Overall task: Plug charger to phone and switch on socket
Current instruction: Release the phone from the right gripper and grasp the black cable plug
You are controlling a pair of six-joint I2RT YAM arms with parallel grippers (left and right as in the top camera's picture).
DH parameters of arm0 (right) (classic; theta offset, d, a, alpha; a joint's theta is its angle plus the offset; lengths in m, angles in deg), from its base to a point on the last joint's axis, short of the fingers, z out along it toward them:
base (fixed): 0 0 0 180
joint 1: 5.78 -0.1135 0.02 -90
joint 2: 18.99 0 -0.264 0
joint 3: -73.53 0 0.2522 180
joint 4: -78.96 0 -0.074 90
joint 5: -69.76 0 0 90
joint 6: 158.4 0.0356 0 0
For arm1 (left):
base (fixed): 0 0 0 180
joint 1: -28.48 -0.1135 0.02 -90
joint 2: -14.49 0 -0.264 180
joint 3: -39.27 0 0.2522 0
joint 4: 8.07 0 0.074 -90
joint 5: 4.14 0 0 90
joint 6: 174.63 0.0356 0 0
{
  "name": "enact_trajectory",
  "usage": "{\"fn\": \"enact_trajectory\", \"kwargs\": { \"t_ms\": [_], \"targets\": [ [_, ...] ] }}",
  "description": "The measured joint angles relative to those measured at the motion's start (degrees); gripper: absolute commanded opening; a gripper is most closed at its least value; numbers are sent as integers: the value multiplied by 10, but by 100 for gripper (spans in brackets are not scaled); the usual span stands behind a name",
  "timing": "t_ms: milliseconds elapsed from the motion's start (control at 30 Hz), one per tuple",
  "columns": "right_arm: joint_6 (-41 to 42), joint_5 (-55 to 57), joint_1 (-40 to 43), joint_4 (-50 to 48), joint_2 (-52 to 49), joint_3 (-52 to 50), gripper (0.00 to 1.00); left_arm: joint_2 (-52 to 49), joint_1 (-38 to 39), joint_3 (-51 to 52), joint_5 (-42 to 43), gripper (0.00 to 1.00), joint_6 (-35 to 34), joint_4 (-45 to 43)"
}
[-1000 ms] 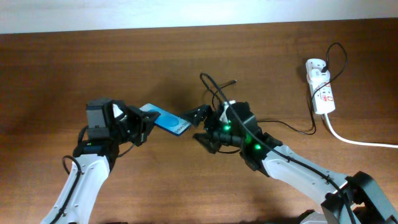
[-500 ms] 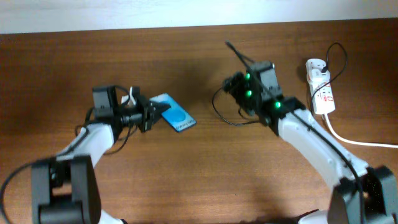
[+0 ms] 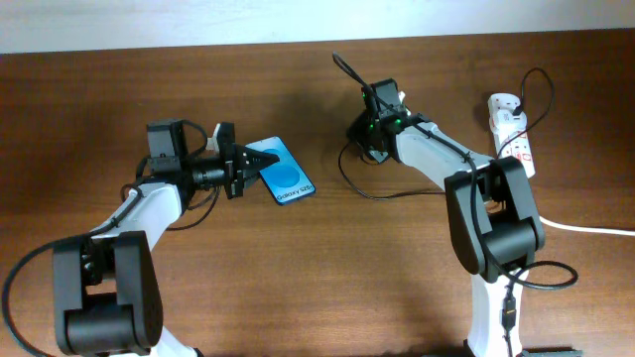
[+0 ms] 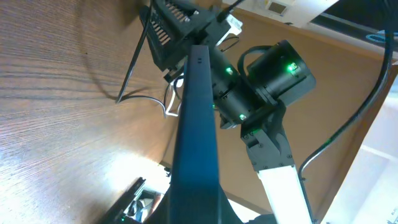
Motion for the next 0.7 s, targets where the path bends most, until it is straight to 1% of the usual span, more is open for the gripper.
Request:
{"fn": "enact_trajectory", "kwargs": {
  "t_ms": [100, 133, 233, 267, 300, 333, 367, 433, 467, 500, 567, 600, 667, 700],
  "targets": [
    [-2, -3, 0, 19, 0, 1, 7, 0, 0, 0, 0, 0, 0, 0],
    [-2, -3, 0, 24, 0, 1, 4, 0, 0, 0, 0, 0, 0, 0],
    [-22, -4, 0, 54, 0, 5, 4, 0, 0, 0, 0, 0, 0, 0],
    [-45, -6, 0, 90, 6, 9, 4, 0, 0, 0, 0, 0, 1, 0],
    [-87, -7, 0, 153, 21, 7, 4, 0, 0, 0, 0, 0, 3, 0],
    [-120, -8, 0, 185, 31, 6, 4, 0, 0, 0, 1, 0, 7, 0],
    [-163, -9, 0, 250, 47, 7, 4, 0, 0, 0, 2, 0, 11, 0],
    [-257, -9, 0, 388, 128, 2, 4, -1, 0, 0, 4, 0, 35, -11],
    [-297, -9, 0, 461, 181, 3, 4, -7, 0, 0, 10, 0, 43, -26],
    [-329, -11, 0, 511, 239, 3, 4, -20, 0, -3, 19, 0, 50, -60],
    [-401, -47, 0, 572, 367, 3, 4, -45, 0, -3, 50, 0, 45, -145],
    [-433, -76, 0, 585, 434, 3, 4, -61, 2, -6, 73, 0, 30, -205],
    [-466, -125, -3, 587, 546, -25, 4, -70, 7, -5, 99, 0, -7, -289],
    [-471, -145, -12, 571, 604, -62, 4, -71, 16, -7, 112, 0, -29, -335]
  ]
}}
